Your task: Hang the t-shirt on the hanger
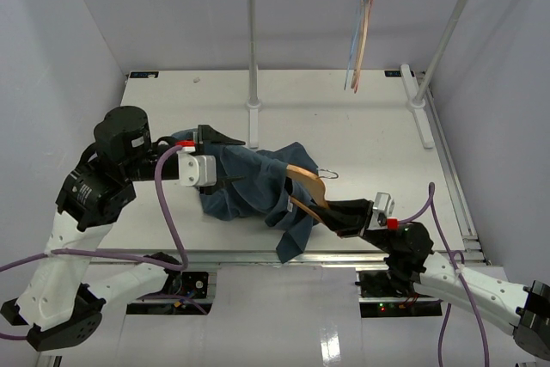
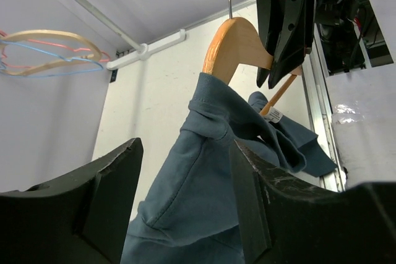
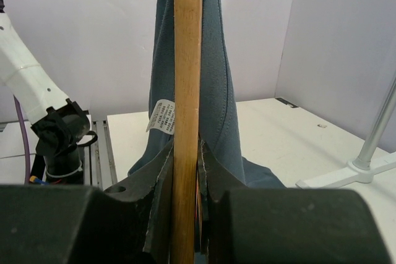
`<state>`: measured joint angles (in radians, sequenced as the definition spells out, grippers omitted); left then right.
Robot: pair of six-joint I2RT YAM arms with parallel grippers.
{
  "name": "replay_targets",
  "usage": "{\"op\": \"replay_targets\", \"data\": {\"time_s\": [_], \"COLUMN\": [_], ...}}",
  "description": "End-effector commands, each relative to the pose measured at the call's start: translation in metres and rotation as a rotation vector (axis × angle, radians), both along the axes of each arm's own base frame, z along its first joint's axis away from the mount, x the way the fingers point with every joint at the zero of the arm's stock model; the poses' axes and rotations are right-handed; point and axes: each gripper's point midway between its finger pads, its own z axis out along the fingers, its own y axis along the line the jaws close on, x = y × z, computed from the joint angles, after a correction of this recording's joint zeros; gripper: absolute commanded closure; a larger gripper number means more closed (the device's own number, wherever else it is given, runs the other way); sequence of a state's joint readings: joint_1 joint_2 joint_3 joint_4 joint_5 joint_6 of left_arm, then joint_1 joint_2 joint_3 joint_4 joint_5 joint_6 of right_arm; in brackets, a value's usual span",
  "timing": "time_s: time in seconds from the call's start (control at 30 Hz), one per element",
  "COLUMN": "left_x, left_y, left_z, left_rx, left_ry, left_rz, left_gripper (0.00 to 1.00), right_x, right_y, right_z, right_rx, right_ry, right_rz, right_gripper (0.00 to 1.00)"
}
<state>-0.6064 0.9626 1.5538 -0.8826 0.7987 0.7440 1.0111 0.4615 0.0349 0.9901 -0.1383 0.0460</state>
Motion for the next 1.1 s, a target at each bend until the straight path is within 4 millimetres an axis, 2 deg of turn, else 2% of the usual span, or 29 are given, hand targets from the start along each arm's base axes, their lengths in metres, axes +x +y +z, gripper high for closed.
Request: {"op": "replay_targets", "data": {"time_s": [0.0, 0.13, 0.23, 0.43, 0.53, 0.57, 0.7, 0.87, 0.97, 1.07], "left_x": [0.012, 0.021, 0.027, 0.018, 0.015, 0.015, 0.013, 0.003, -0.003, -0.009], "left_y": [-0.012, -0.022, -0.027, -0.030, -0.033, -0.035, -0.043, -0.048, -0.049, -0.051], "left_z": [-0.018, -0.022, -0.036, -0.058, -0.066, -0.072, -0.101, -0.122, -0.134, -0.141], "left_rx": [0.063, 0.083, 0.121, 0.164, 0.178, 0.186, 0.260, 0.352, 0.399, 0.418], "left_ry": [0.064, 0.116, 0.178, 0.264, 0.315, 0.340, 0.455, 0.546, 0.600, 0.617], "left_rz": [-0.027, -0.042, -0.045, -0.096, -0.108, -0.110, -0.097, -0.058, -0.046, -0.067], "left_gripper": [0.32, 0.33, 0.34, 0.34, 0.39, 0.42, 0.43, 0.42, 0.48, 0.60], "right_x": [-0.012, -0.017, -0.019, -0.016, -0.016, -0.015, -0.012, -0.002, 0.000, 0.002], "right_y": [-0.008, -0.008, -0.006, -0.005, -0.003, -0.003, 0.000, 0.002, 0.001, 0.000], "right_z": [0.033, 0.034, 0.033, 0.030, 0.031, 0.031, 0.039, 0.040, 0.040, 0.043], "right_rx": [0.106, 0.105, 0.098, 0.085, 0.078, 0.072, 0.063, 0.038, 0.038, 0.041], "right_ry": [-0.075, -0.088, -0.095, -0.089, -0.092, -0.094, -0.116, -0.127, -0.128, -0.137], "right_rz": [0.029, 0.050, 0.061, 0.051, 0.055, 0.052, 0.039, -0.015, -0.031, -0.045], "right_gripper": [0.92, 0.92, 0.92, 0.92, 0.92, 0.92, 0.92, 0.92, 0.92, 0.92]}}
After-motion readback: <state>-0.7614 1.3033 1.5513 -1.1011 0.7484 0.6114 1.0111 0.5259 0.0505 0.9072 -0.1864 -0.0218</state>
